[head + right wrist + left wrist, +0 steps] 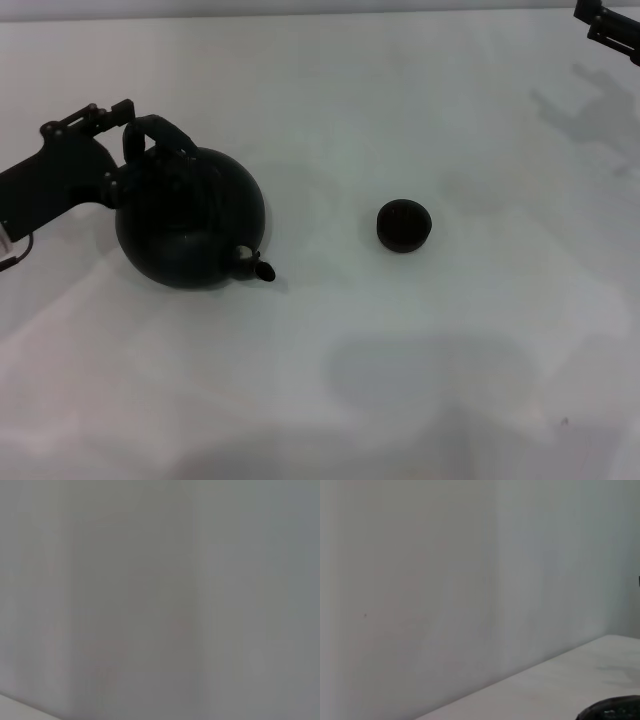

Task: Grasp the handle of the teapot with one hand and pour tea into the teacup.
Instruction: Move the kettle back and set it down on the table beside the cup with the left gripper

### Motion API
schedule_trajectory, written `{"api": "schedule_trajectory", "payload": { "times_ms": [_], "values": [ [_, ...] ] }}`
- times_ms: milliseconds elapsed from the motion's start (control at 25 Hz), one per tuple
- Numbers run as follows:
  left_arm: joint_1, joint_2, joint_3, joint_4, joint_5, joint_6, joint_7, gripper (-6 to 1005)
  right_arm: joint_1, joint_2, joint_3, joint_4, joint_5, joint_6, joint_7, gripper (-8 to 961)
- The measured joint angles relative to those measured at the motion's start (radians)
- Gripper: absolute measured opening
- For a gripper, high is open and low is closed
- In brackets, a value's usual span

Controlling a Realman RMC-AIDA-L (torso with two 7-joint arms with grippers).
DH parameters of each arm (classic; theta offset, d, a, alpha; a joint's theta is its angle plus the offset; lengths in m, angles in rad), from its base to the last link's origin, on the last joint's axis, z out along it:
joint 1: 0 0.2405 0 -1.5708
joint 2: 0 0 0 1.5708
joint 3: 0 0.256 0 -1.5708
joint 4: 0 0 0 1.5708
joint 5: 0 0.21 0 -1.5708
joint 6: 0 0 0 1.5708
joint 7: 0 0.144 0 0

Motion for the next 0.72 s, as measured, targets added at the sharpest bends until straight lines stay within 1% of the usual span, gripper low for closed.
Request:
{"api": "schedule_trajectory", "payload": {
  "times_ms": [280,520,720],
  "values": [
    [0.048,-0.001,0.001,0.038,0.0,0.027,-0.008,667,0.0,-0.001,0.002,0.001,0.0,0.001,0.001,844],
    [0.103,-0.001,-0.001,0.08,0.0,0.051,-0.01,668,0.0,-0.002,0.001,0.005,0.0,0.001,0.005,844],
    [0.147,-0.002,-0.002,0.116,-0.012,0.098,-0.022,667,0.0,-0.006,-0.001,0.009,0.0,0.001,0.007,844]
  ]
}}
